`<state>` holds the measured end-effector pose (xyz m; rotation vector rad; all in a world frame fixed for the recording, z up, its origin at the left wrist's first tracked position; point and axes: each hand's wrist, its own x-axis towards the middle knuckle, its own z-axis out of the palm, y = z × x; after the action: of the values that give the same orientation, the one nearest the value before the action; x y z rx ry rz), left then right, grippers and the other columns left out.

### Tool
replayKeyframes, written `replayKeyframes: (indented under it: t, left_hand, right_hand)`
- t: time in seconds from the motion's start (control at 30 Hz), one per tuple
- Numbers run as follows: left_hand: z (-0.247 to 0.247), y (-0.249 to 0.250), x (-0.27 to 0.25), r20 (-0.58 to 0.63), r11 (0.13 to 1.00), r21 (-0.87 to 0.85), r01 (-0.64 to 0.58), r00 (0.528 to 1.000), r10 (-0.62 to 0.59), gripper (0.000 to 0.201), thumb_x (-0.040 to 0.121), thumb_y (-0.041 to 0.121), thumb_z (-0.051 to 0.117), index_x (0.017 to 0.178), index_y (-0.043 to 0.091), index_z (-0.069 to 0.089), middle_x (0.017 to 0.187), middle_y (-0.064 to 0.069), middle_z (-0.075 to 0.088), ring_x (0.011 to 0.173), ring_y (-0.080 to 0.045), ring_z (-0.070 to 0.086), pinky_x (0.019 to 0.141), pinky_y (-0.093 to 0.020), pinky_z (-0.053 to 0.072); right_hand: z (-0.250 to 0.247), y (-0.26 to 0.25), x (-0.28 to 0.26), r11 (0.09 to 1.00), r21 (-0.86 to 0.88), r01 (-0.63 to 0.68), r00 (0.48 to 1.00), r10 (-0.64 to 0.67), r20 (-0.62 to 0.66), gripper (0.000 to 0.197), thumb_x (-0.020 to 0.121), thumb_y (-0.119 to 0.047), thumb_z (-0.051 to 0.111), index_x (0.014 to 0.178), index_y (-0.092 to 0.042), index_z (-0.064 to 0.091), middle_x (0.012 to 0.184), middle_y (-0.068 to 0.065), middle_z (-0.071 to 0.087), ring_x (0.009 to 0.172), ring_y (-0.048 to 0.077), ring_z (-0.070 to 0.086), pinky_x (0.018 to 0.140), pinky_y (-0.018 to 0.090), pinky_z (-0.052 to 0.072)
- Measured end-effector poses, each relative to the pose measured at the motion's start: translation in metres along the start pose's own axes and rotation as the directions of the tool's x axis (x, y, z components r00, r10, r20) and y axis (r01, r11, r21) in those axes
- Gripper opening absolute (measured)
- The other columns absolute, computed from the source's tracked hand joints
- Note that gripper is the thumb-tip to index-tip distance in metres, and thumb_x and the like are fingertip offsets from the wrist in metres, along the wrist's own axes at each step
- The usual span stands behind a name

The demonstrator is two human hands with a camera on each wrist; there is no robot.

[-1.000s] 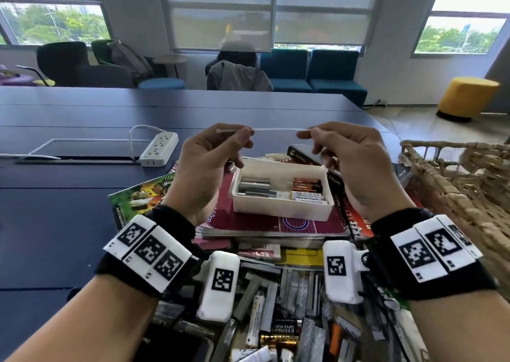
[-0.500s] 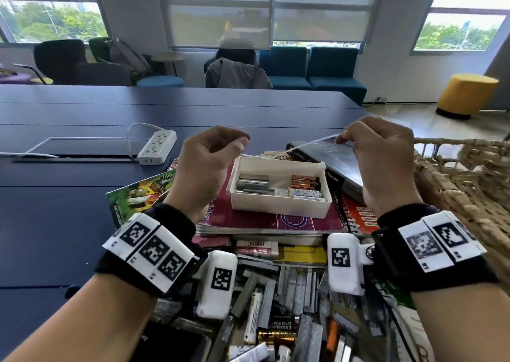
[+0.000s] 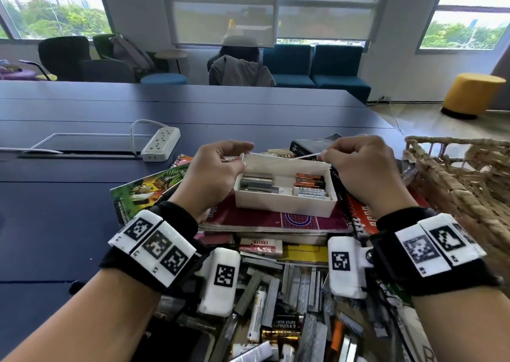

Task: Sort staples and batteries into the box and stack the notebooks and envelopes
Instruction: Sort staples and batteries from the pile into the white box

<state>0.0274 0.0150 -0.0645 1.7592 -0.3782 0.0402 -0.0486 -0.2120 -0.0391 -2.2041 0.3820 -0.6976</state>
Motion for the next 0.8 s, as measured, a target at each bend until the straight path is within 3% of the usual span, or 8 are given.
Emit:
replayKeyframes:
  t: [0.1, 0.2, 0.33, 0.5, 0.67, 0.8]
  left_hand:
    - [0.0, 0.001, 0.0, 0.008, 1.0, 0.0, 0.006, 1.0, -0.006, 0.03, 0.093, 0.004, 0.067, 0.108, 0.027, 0.079, 0.11, 0.01, 0.075, 0.099, -0.009, 0.071, 0.094, -0.029, 0.058]
    - [0.0, 0.002, -0.001, 0.019, 1.0, -0.002, 0.025, 1.0, -0.025, 0.03, 0.094, 0.005, 0.067, 0.107, 0.029, 0.079, 0.11, 0.006, 0.074, 0.097, -0.017, 0.073, 0.084, -0.031, 0.062]
    - [0.0, 0.005, -0.003, 0.025, 0.999, 0.01, 0.034, 0.999, -0.034, 0.031, 0.095, 0.004, 0.066, 0.107, 0.029, 0.079, 0.11, 0.007, 0.074, 0.097, -0.017, 0.072, 0.082, -0.029, 0.062]
    - [0.001, 0.01, -0.005, 0.033, 0.998, -0.007, 0.069, 0.997, -0.069, 0.031, 0.095, 0.001, 0.065, 0.108, 0.026, 0.079, 0.108, 0.003, 0.074, 0.086, -0.016, 0.073, 0.069, -0.026, 0.063]
    - [0.001, 0.013, -0.007, 0.041, 0.997, -0.016, 0.078, 0.996, -0.078, 0.03, 0.095, 0.0, 0.065, 0.107, 0.024, 0.079, 0.107, 0.001, 0.074, 0.08, -0.01, 0.073, 0.064, -0.02, 0.059]
    - [0.001, 0.015, -0.008, 0.053, 0.994, -0.036, 0.101, 0.994, -0.099, 0.03, 0.095, -0.001, 0.064, 0.104, 0.022, 0.079, 0.102, -0.002, 0.075, 0.075, -0.013, 0.072, 0.061, -0.022, 0.058]
  right_hand:
    - [0.001, 0.001, 0.0, 0.999, -0.016, 0.033, 0.999, -0.032, 0.015, 0.016, 0.089, -0.025, 0.076, 0.074, -0.02, 0.078, 0.075, -0.009, 0.066, 0.064, -0.019, 0.052, 0.056, -0.003, 0.033]
    - [0.002, 0.002, 0.001, 0.999, -0.021, 0.045, 0.999, -0.045, 0.011, 0.013, 0.09, -0.027, 0.077, 0.076, -0.025, 0.077, 0.077, -0.013, 0.066, 0.066, -0.007, 0.055, 0.056, -0.003, 0.034]
    - [0.002, 0.003, 0.0, 0.996, -0.043, 0.072, 0.997, -0.072, 0.014, 0.009, 0.089, -0.027, 0.078, 0.083, -0.021, 0.08, 0.079, -0.013, 0.067, 0.071, -0.005, 0.054, 0.058, -0.004, 0.034]
    - [0.003, 0.002, -0.002, 0.993, -0.05, 0.11, 0.993, -0.107, 0.056, 0.005, 0.09, -0.028, 0.078, 0.088, -0.025, 0.081, 0.088, -0.011, 0.069, 0.08, -0.004, 0.055, 0.062, -0.002, 0.035]
    - [0.001, 0.005, 0.0, 0.992, -0.092, 0.083, 0.995, -0.077, 0.068, 0.023, 0.084, -0.023, 0.082, 0.105, -0.03, 0.077, 0.092, -0.005, 0.068, 0.078, 0.007, 0.059, 0.065, 0.012, 0.04]
    - [0.001, 0.005, 0.001, 0.992, -0.113, 0.053, 0.997, -0.046, 0.06, 0.03, 0.082, -0.012, 0.073, 0.104, -0.032, 0.074, 0.095, -0.009, 0.066, 0.084, 0.01, 0.059, 0.067, 0.017, 0.04]
